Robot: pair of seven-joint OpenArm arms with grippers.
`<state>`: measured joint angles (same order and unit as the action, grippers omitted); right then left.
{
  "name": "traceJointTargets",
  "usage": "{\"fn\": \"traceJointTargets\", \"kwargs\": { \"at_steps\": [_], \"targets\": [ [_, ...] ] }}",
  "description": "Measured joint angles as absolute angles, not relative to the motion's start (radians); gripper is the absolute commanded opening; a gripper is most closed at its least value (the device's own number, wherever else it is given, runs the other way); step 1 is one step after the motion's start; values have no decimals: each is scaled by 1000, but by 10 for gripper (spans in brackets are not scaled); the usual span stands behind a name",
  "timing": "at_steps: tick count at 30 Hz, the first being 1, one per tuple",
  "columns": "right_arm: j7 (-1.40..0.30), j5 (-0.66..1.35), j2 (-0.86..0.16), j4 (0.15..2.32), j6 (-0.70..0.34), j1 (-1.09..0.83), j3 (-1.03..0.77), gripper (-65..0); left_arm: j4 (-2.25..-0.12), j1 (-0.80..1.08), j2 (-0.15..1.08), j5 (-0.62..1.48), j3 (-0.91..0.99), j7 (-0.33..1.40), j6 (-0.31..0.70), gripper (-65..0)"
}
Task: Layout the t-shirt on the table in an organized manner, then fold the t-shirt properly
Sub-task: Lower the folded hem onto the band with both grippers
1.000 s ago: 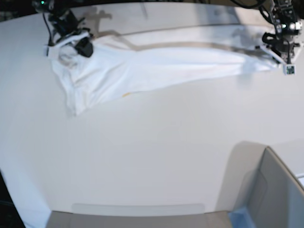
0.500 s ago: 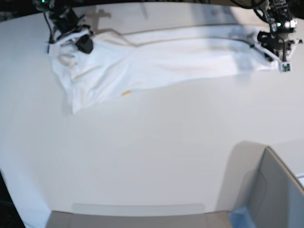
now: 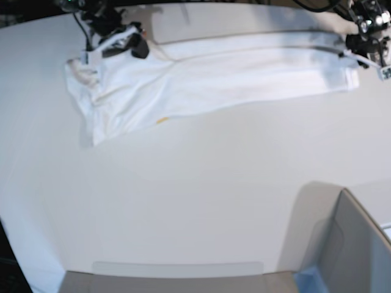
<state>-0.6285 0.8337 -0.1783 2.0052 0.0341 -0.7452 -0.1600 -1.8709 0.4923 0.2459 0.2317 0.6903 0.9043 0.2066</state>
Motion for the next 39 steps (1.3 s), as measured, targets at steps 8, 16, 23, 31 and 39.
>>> {"fn": "traceJointTargets", "kwargs": {
  "at_steps": [8, 16, 23, 31, 39],
  "targets": [
    [-628, 699, -208, 2007, 35, -735, 17, -462, -1875, 490, 243, 232, 714, 991, 207, -480],
    [-625, 627, -272, 2035, 34, -606, 149, -462, -2016, 405, 194, 244, 681, 985, 222, -480],
    [-625, 584, -289, 2036, 31, -513, 180, -462, -2012, 408, 200, 242, 474, 993, 224, -480],
    [-626, 425, -277, 1881, 29, -384, 177, -462, -1871, 421, 208, 228, 431, 992, 210, -480],
    [-551, 449, -269, 1747, -2, -352, 35, -462, -1666, 366, 255, 262, 430, 873, 224, -480]
  ]
}}
